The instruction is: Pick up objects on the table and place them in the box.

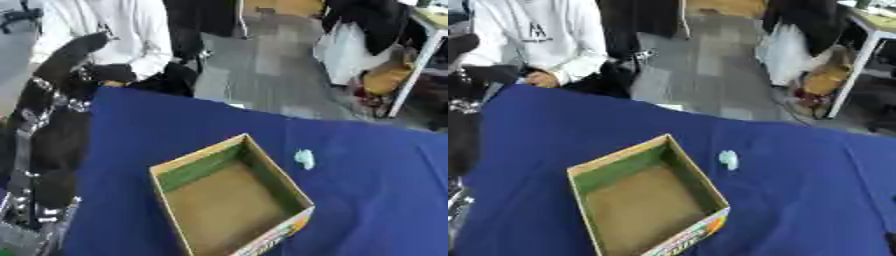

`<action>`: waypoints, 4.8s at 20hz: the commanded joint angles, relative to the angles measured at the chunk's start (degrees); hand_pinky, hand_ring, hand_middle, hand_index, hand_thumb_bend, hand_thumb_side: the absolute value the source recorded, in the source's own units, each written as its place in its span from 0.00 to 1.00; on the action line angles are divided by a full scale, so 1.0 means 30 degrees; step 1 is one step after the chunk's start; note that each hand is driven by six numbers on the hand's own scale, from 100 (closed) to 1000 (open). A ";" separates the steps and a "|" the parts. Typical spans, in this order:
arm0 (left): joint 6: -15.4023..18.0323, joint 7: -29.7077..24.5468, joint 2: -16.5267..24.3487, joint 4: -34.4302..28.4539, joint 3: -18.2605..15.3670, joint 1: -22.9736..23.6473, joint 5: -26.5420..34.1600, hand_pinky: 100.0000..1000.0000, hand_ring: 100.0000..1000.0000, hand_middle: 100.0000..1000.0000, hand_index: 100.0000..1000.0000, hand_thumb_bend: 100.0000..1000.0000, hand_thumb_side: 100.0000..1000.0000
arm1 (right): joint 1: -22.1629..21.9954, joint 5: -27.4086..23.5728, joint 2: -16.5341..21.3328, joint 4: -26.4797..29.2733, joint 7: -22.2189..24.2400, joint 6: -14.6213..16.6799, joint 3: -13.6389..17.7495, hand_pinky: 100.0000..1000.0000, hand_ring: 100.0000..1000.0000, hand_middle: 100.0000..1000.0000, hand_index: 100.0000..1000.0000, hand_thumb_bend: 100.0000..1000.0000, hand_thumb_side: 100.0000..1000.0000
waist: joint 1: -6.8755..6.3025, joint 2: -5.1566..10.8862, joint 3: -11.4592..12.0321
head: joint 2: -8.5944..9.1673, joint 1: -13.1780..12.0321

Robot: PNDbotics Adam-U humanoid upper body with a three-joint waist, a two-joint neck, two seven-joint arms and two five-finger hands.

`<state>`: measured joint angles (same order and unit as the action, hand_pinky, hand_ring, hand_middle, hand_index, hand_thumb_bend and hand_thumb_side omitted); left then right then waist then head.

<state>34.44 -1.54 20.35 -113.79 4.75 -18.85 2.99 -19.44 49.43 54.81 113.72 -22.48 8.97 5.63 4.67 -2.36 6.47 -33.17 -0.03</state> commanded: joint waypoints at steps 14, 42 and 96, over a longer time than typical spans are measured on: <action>-0.0274 -0.0044 0.0397 -0.0268 -0.0069 -0.0186 -0.0165 0.81 0.66 0.90 0.93 1.00 0.69 | 0.0357 -0.0540 0.0091 0.0289 0.0124 0.0112 0.0041 0.48 0.67 0.74 0.74 0.23 1.00 | 0.0002 0.0133 0.0080 | 0.0028 0.0023; -0.0300 -0.0218 0.0245 -0.0268 0.0055 -0.0364 -0.0071 0.81 0.66 0.90 0.94 1.00 0.69 | 0.2470 -0.2596 -0.0563 0.0285 0.1790 -0.1838 -0.0995 0.36 0.55 0.63 0.71 0.38 1.00 | -0.0035 0.0046 0.0408 | 0.0340 0.0104; 0.0629 -0.0884 -0.1956 -0.0268 0.0249 -0.3312 0.0921 0.82 0.65 0.91 0.94 1.00 0.69 | 1.1979 -0.1052 -0.0024 -1.0584 0.1892 -0.6413 -0.2611 0.27 0.45 0.47 0.58 0.50 1.00 | -0.0028 -0.4178 0.3487 | 0.3873 0.4675</action>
<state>36.16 -4.02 14.59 -113.78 5.49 -27.85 5.43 15.64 46.02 51.88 80.80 -17.05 -10.20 -3.16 4.71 -15.78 17.13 -22.35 13.19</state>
